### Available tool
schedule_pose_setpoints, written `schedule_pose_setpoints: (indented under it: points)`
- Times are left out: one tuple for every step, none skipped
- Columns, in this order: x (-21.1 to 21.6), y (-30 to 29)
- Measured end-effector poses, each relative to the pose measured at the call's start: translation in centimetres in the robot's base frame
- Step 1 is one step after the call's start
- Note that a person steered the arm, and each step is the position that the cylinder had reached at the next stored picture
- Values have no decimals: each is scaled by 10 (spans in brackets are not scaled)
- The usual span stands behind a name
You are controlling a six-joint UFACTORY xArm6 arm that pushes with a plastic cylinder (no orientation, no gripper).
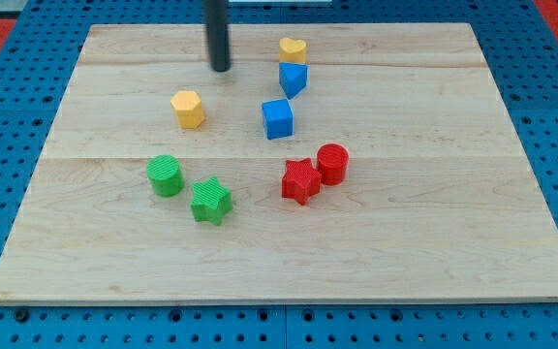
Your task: Move the yellow hexagon slightly to the left of blue cube
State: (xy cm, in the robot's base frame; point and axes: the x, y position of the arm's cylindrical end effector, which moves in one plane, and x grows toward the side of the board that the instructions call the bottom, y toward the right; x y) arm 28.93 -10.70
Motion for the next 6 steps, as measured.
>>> schedule_pose_setpoints:
  points:
    - [4,-38]
    - [69,-58]
    - [119,-44]
    - [91,34]
    - [46,24]
    - [68,22]
